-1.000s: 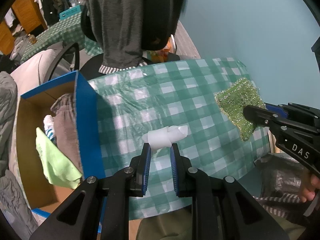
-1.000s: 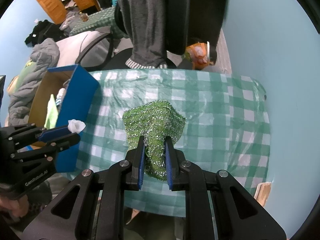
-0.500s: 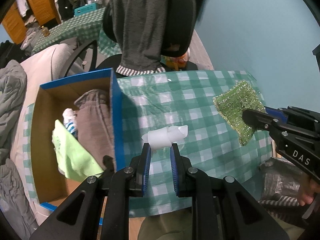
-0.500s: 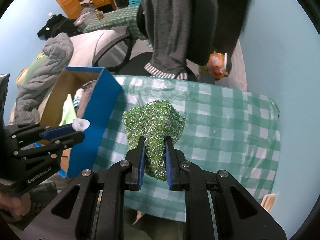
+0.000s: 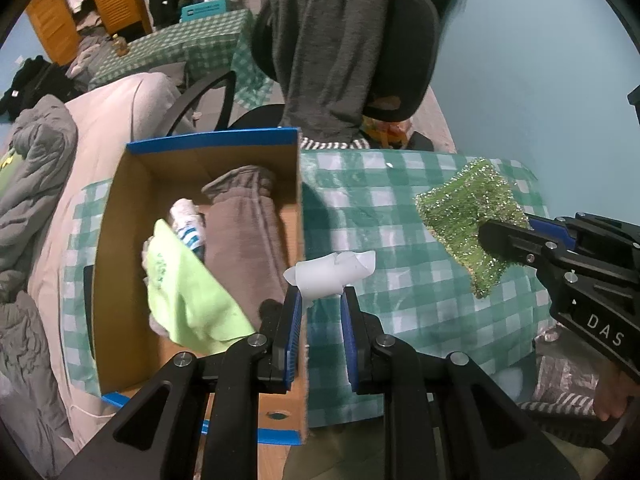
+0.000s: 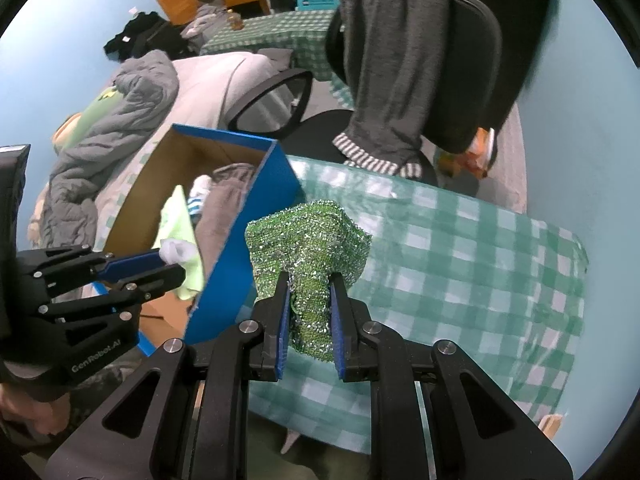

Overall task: Organize soft objects
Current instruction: 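Carry the scrubber and white piece over the cardboard box with both tools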

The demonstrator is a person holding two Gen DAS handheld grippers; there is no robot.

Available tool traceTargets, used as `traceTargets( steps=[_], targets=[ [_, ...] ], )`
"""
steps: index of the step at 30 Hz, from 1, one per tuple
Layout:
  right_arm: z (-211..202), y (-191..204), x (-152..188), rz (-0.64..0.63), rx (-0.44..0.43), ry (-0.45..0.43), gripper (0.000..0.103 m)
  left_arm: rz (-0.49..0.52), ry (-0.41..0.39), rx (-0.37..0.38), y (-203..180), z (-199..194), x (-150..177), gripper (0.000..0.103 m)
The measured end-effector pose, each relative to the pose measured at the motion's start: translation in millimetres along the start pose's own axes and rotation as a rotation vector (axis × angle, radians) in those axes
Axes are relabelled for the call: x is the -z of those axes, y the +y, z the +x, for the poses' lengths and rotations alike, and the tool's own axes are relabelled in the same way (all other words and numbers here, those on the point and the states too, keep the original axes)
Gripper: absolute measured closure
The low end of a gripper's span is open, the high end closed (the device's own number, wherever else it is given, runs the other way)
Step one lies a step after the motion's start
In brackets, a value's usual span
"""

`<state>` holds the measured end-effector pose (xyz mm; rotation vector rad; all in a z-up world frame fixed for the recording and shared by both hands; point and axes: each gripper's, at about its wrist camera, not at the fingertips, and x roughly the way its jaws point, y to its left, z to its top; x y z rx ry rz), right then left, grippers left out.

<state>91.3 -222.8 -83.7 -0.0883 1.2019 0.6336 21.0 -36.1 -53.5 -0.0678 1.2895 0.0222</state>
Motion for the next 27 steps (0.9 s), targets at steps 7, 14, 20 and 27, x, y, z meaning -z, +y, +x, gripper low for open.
traceTargets(
  steps=[7,14,20,27],
  targets=[
    [11,25,-11,-0.045,-0.021,0.009,0.087,-0.033,-0.003,-0.010,21,-3,3,0.084],
    [25,51,-22,-0.090,-0.042,0.020,0.087,-0.067,-0.004,-0.025,42,-4,6,0.084],
    [39,71,-31,-0.123,-0.059,0.036,0.087,-0.101,0.002,-0.045,65,-4,10,0.084],
    [56,94,-40,-0.169,-0.074,0.057,0.087,-0.144,0.017,-0.065,94,1,16,0.084]
  ],
)
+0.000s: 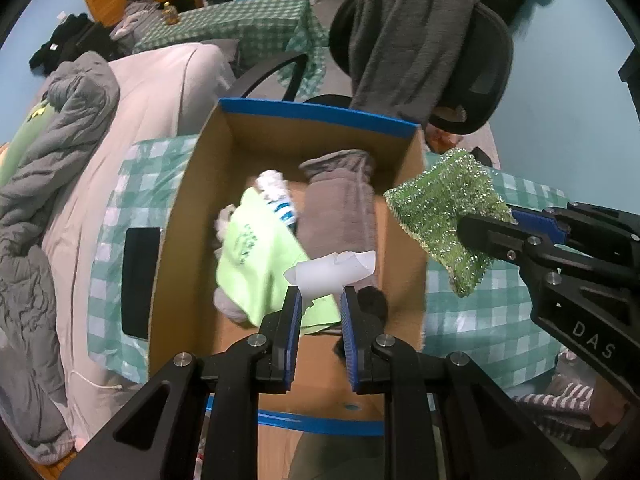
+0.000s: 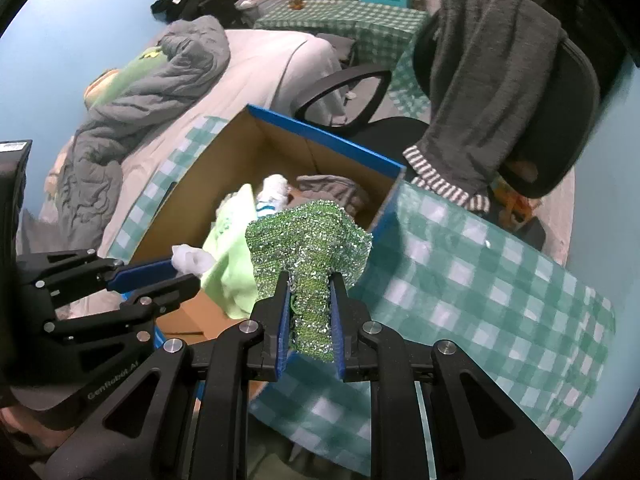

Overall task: Organize soft objects
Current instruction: 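Carry the scrubber and white piece over the cardboard box with both tools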

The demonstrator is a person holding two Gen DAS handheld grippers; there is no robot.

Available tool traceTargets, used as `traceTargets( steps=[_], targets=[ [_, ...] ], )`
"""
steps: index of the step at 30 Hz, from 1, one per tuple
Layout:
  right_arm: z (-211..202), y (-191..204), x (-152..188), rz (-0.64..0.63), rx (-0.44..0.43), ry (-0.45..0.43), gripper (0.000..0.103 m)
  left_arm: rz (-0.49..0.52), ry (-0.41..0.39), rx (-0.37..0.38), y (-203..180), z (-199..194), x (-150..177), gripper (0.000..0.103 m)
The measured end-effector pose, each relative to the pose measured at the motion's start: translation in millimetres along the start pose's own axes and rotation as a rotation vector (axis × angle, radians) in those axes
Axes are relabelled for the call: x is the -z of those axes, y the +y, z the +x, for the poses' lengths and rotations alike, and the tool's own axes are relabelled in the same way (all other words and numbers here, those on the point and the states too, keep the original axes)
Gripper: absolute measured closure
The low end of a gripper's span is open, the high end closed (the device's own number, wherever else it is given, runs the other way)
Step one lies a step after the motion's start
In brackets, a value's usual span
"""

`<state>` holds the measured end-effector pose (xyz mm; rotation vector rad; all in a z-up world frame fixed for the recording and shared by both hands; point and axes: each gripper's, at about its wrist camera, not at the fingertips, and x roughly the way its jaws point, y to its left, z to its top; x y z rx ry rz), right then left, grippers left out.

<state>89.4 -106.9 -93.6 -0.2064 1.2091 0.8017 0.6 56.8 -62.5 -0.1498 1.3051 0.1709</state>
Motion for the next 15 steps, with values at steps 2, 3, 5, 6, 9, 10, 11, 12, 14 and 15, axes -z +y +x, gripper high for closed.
traceTargets(
  steps=[2,3,5,6,9,10,11,12,14,15],
  targets=[
    [6,7,-4,-0.011,-0.004,0.009,0.087,-0.008,0.005,-0.006,7,3,0,0.084],
    [9,10,-6,-0.017,-0.004,0.012,0.087,-0.013,0.008,-0.008,11,4,0,0.084],
    [15,15,-10,-0.024,-0.011,0.022,0.087,-0.019,0.015,-0.012,16,7,0,0.084],
    [17,16,-11,-0.027,-0.012,0.025,0.087,-0.024,0.018,-0.014,20,9,0,0.084],
    [26,23,-15,-0.037,-0.020,0.041,0.087,-0.038,0.029,-0.018,30,14,-1,0.083],
    [28,26,-15,-0.038,-0.022,0.046,0.087,-0.045,0.034,-0.019,33,17,-2,0.083],
    [32,27,-16,-0.039,-0.022,0.053,0.087,-0.050,0.038,-0.017,36,19,-2,0.082],
    [34,28,-17,-0.039,-0.023,0.057,0.087,-0.052,0.044,-0.017,38,22,-3,0.082],
    [39,30,-19,-0.037,-0.030,0.068,0.087,-0.051,0.052,-0.019,40,25,-4,0.082],
    [41,30,-20,-0.036,-0.029,0.071,0.087,-0.051,0.057,-0.020,42,27,-4,0.081]
  ],
)
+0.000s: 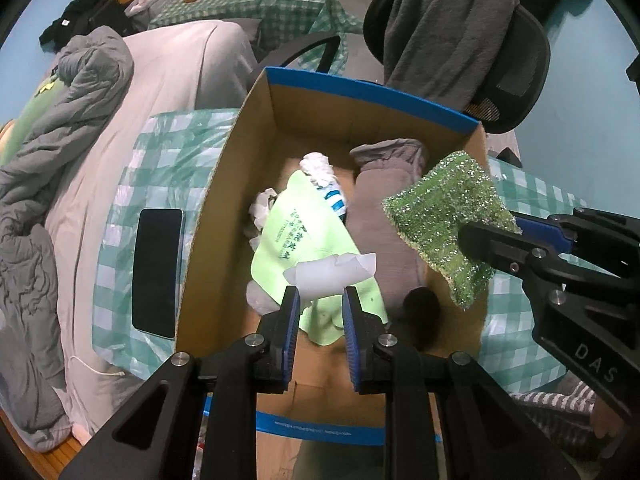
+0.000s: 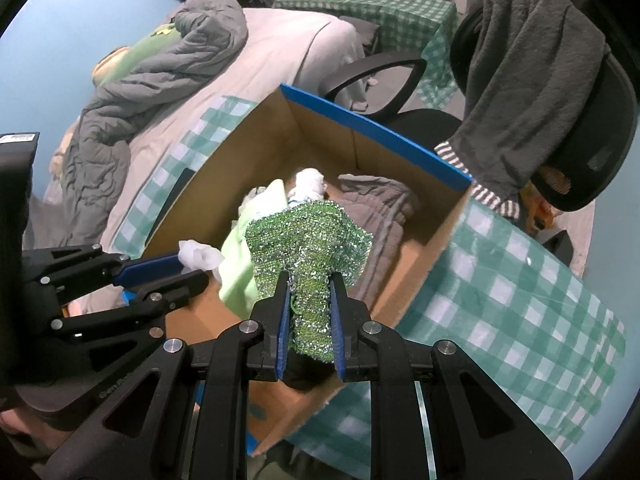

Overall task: Organize soft objects
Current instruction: 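Carry the scrubber and white piece over the cardboard box with both tools, then open both tools to drop the scrubber and white piece into the box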

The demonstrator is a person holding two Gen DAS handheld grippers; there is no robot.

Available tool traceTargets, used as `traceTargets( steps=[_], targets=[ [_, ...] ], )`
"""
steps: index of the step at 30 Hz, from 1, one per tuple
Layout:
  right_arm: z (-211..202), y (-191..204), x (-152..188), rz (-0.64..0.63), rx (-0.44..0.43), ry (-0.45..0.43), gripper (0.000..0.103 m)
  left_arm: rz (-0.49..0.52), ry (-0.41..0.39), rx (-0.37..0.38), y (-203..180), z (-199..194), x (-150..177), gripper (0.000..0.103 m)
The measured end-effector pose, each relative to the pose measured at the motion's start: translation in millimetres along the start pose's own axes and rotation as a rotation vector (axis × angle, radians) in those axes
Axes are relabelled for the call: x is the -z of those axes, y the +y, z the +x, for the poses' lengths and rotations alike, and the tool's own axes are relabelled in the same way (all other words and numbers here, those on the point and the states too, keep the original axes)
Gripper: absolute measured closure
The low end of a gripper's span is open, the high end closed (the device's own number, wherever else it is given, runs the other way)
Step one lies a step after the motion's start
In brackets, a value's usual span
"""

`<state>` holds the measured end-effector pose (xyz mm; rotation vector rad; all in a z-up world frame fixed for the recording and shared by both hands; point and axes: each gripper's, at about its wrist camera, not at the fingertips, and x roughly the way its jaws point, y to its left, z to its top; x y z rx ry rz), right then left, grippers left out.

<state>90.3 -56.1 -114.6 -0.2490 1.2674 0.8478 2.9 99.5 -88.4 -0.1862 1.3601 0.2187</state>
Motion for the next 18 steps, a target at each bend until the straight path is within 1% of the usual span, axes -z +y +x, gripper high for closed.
traceTargets(
  steps=[4,5,7,9,11,13,15,17,18],
  targets=[
    [6,3,-5,0.000,-0.003,0.011,0.087,-0.002,0.016,-0.005,2,5,-2,0.080],
    [6,3,-6,0.000,-0.003,0.011,0.086,-0.003,0.020,-0.005,3,6,-2,0.078],
    [6,3,-7,0.002,0.001,0.007,0.081,-0.005,0.023,-0.002,4,7,-2,0.077],
    [6,3,-7,0.006,-0.003,0.008,0.079,-0.003,0.026,-0.007,4,7,-3,0.074],
    [5,2,-7,0.009,0.004,0.004,0.078,-0.004,0.025,-0.007,5,7,-2,0.068],
    [3,2,-7,0.008,0.009,-0.001,0.073,-0.007,0.025,-0.005,6,5,-2,0.066],
    [-1,1,-7,0.011,0.012,-0.006,0.071,-0.010,0.021,-0.005,6,2,-2,0.064],
    [-3,1,-7,0.011,0.014,-0.008,0.068,-0.011,0.014,-0.009,7,-2,-1,0.057],
    [-6,1,-7,0.010,0.015,-0.012,0.066,-0.011,0.010,-0.012,7,-3,-1,0.056]
  ],
)
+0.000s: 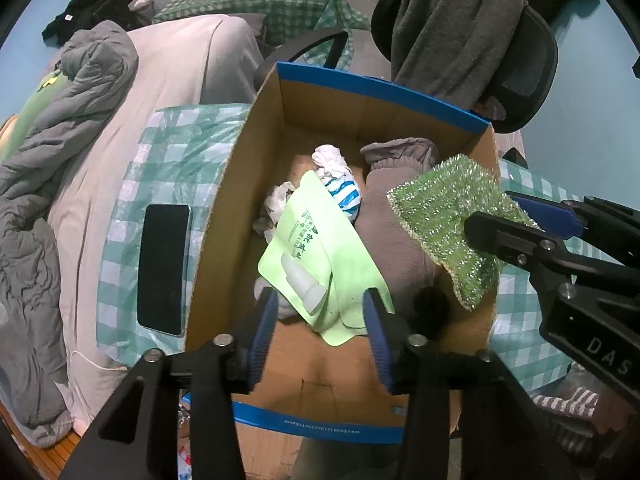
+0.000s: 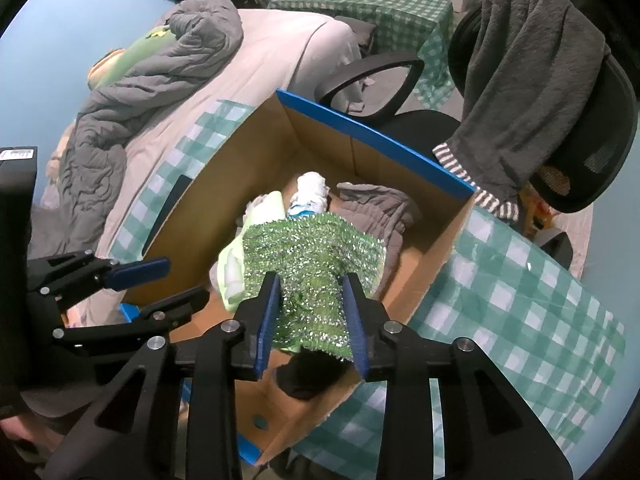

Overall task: Organize soft objects
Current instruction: 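Open both tools to drop the scrubber and white piece into the box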

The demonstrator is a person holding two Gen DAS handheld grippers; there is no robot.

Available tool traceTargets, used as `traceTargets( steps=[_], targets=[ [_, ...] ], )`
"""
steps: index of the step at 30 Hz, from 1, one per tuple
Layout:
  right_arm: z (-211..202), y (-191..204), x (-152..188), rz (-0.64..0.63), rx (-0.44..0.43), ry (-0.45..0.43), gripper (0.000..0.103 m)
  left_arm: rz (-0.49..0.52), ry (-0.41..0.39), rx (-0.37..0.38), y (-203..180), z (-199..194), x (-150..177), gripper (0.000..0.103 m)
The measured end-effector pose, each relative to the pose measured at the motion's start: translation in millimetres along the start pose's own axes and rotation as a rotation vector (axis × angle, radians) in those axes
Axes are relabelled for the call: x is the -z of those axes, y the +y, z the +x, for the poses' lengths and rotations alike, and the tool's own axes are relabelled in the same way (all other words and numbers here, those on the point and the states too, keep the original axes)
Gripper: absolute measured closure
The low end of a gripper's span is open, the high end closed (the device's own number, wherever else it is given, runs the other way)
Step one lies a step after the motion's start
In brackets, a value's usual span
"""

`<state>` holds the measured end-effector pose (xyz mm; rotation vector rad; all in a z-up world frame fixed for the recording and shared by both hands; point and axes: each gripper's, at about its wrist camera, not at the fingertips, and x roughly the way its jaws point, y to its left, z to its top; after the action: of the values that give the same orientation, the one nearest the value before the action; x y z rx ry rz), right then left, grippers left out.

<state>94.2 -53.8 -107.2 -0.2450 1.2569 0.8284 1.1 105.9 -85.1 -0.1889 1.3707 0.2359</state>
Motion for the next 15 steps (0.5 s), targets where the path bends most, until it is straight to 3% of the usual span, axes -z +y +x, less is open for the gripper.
traceTargets(
  steps=[7,15],
  targets=[
    [-11,-1,3,0.004,-0.002,-0.029,0.045,-0.004,-0.007,-0.010,-1,-10,5,0.054],
    [-25,-3,7,0.008,0.002,-0.049,0.044,-0.021,-0.022,-0.018,-4,-23,11,0.054]
  ],
)
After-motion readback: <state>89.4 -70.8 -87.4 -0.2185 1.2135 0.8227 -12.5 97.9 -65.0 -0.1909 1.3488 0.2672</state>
